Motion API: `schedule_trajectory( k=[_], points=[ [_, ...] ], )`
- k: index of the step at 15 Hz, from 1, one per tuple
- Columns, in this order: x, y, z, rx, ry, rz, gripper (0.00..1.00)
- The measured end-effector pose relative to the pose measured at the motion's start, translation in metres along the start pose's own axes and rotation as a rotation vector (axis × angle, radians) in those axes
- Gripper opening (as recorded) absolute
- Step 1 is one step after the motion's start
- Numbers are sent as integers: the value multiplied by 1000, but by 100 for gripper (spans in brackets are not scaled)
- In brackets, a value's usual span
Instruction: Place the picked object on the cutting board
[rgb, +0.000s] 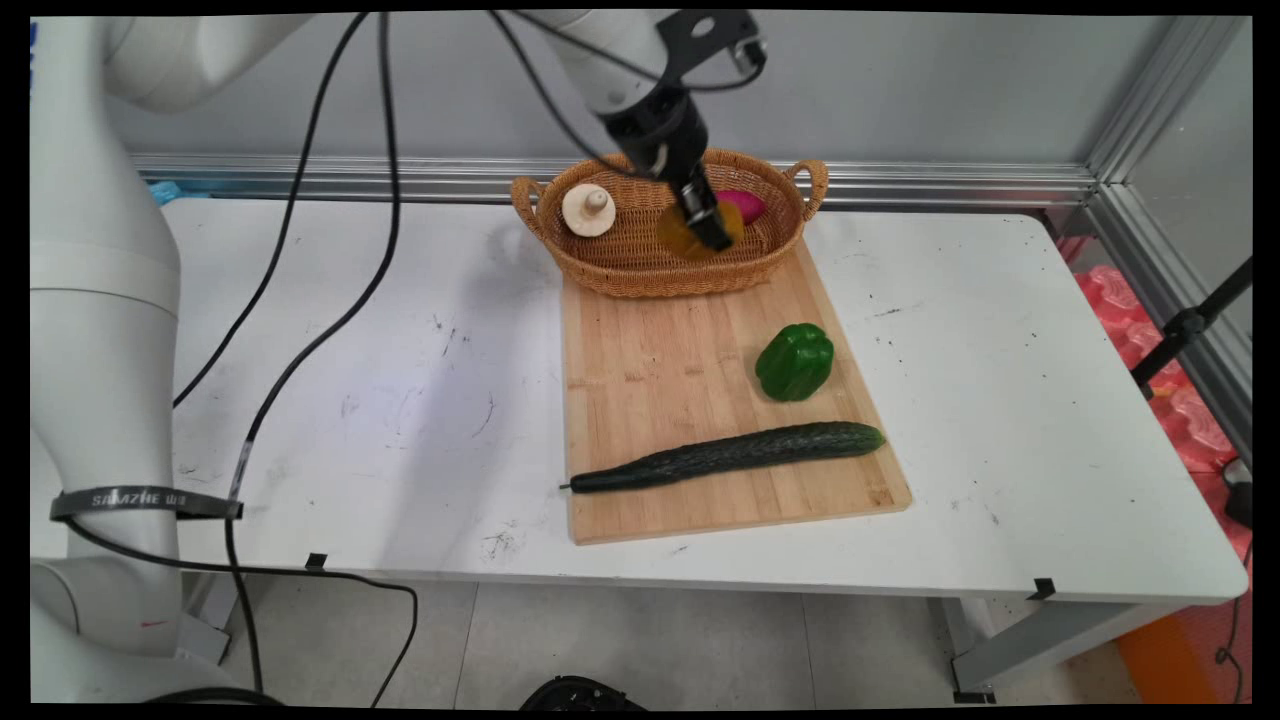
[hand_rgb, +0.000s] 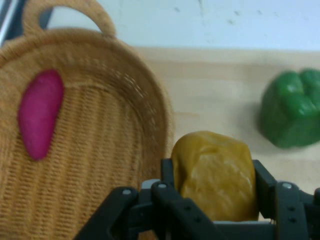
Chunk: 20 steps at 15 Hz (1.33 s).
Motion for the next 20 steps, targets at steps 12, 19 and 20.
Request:
schedule_trajectory(
  k=[12, 19, 20],
  points=[
    [-75, 54, 26, 3, -34, 27, 0],
    [-98, 69, 62, -29, -19, -2, 0],
    [-100, 71, 67, -34, -17, -7, 0]
  ],
)
